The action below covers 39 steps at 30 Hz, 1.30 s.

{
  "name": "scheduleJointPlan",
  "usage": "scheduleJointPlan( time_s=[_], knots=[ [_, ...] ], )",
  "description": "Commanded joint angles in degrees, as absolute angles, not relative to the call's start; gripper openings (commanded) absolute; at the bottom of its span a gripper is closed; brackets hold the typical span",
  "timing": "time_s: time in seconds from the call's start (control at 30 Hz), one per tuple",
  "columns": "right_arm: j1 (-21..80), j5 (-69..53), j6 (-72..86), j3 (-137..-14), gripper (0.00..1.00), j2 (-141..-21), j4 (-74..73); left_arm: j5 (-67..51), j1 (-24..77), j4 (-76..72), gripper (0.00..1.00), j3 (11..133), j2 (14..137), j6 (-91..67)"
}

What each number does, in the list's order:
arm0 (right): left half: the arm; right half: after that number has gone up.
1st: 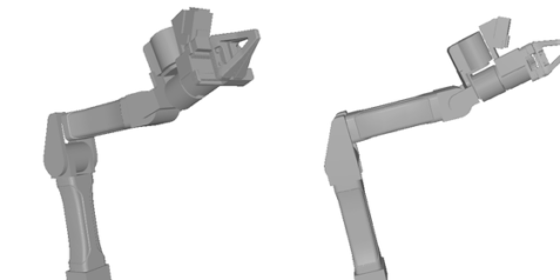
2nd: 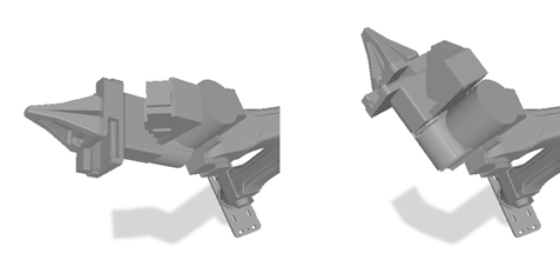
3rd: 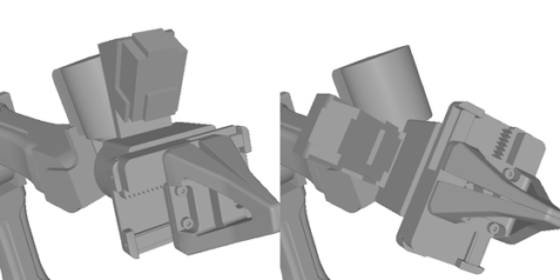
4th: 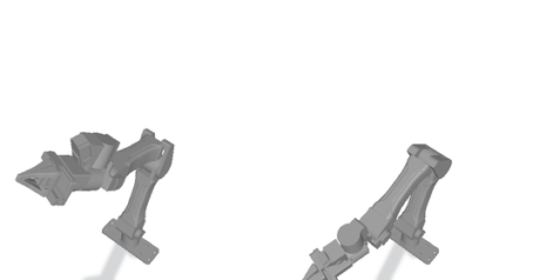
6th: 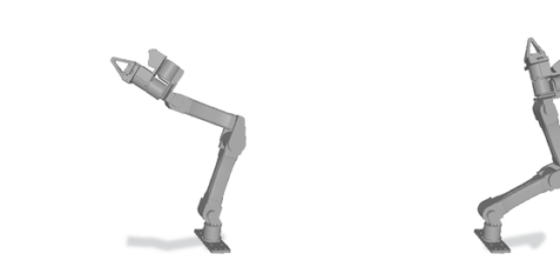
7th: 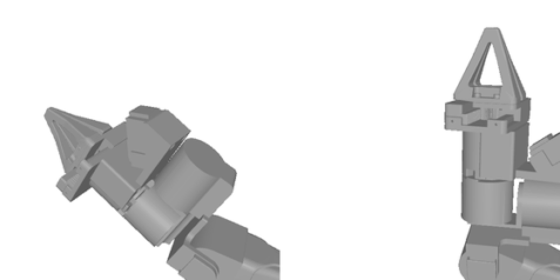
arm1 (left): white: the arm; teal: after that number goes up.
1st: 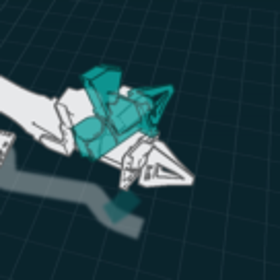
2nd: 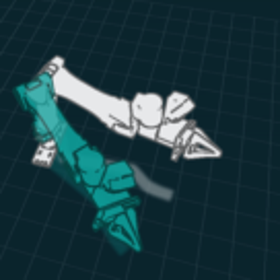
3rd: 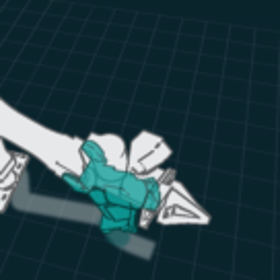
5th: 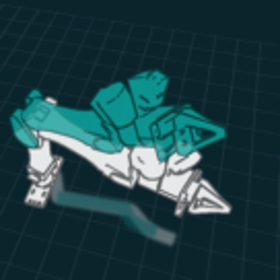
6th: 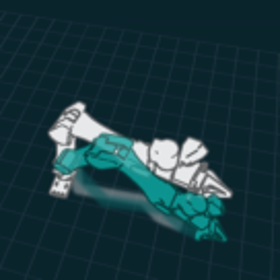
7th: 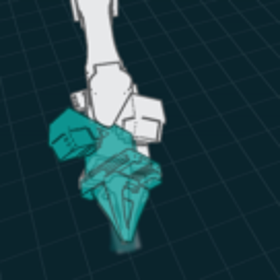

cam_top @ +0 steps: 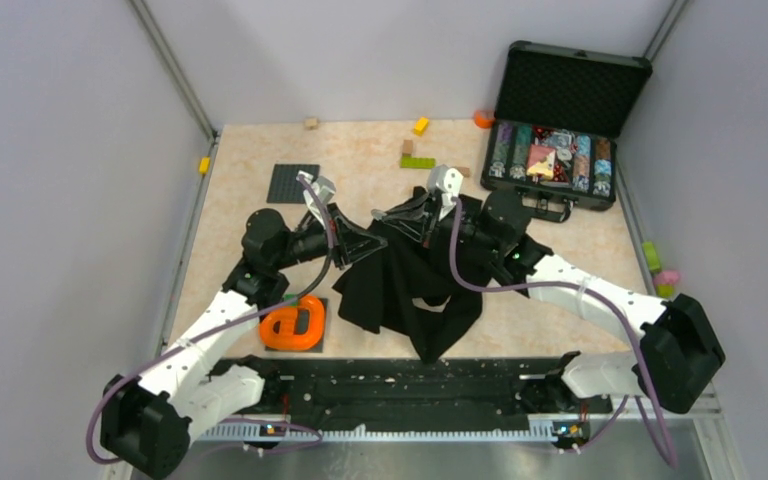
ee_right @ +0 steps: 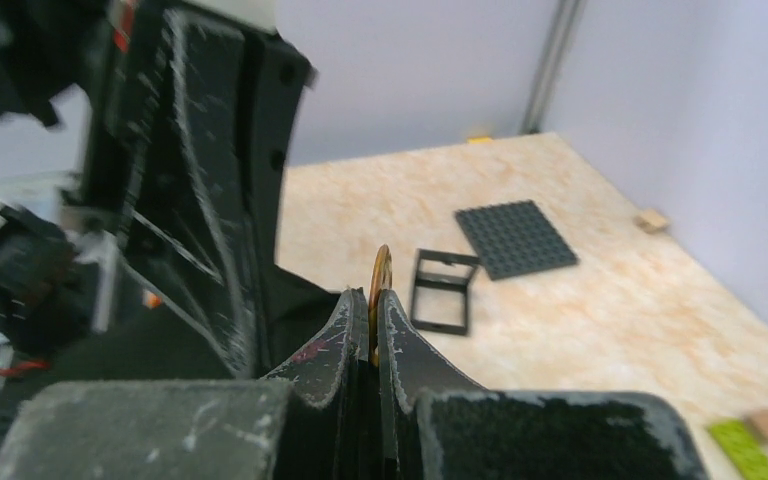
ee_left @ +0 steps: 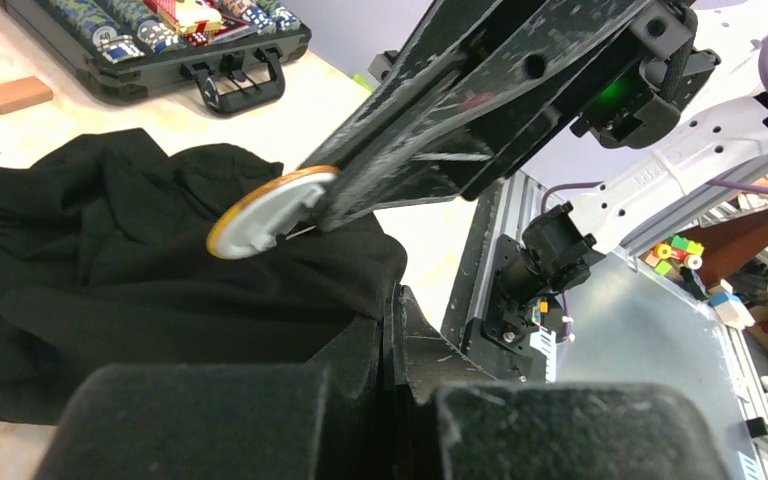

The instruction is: Remove the brooch from the garment

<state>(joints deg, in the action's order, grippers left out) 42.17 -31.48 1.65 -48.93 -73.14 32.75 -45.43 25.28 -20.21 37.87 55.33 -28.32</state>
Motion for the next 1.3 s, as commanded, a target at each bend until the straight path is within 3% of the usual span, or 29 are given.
scheduleJointPlan(
  time_s=[0.0, 0.37, 0.73, 0.87, 0.93, 1.03, 1.07, 1.13, 1.27],
  knots=[
    [43.21, -23.94, -11.81, -51.09, 0.00, -70.93, 27.08, -47.23, 25.51, -16.06, 0.00, 42.32, 53.38, -27.95],
    [43.42, -10.37, -20.35, -50.41, 0.00, -71.92, 24.53, -49.16, 25.49, -5.98, 0.00, 44.75, 51.51, -24.71],
    [35.05, 3.96, -3.21, -54.01, 0.00, -72.73, 24.78, -50.82, 25.57, -0.45, 0.00, 42.54, 54.31, -20.92],
    [31.83, 3.64, 2.34, -54.08, 0.00, -72.44, 25.15, -50.09, 25.57, -0.26, 0.01, 42.19, 53.23, -20.06],
    [30.96, -1.24, 5.69, -53.75, 0.00, -71.90, 26.38, -48.75, 25.54, 1.15, 0.21, 42.14, 53.43, -19.45],
    [29.95, -11.57, 12.64, -52.70, 0.00, -70.50, 30.39, -45.38, 25.51, 1.75, 0.68, 41.63, 54.39, -18.87],
    [29.75, -13.99, 15.46, -52.65, 0.00, -70.10, 31.63, -44.55, 25.57, 0.79, 0.75, 41.35, 54.42, -19.22],
    [29.20, -20.35, 20.64, -52.85, 0.00, -69.63, 32.96, -43.16, 25.56, -3.49, 0.83, 39.95, 53.63, -20.05],
    [27.82, -32.52, 30.36, -53.72, 0.00, -69.91, 35.11, -39.08, 25.47, -13.28, 0.88, 36.04, 50.99, -22.57]
  ],
)
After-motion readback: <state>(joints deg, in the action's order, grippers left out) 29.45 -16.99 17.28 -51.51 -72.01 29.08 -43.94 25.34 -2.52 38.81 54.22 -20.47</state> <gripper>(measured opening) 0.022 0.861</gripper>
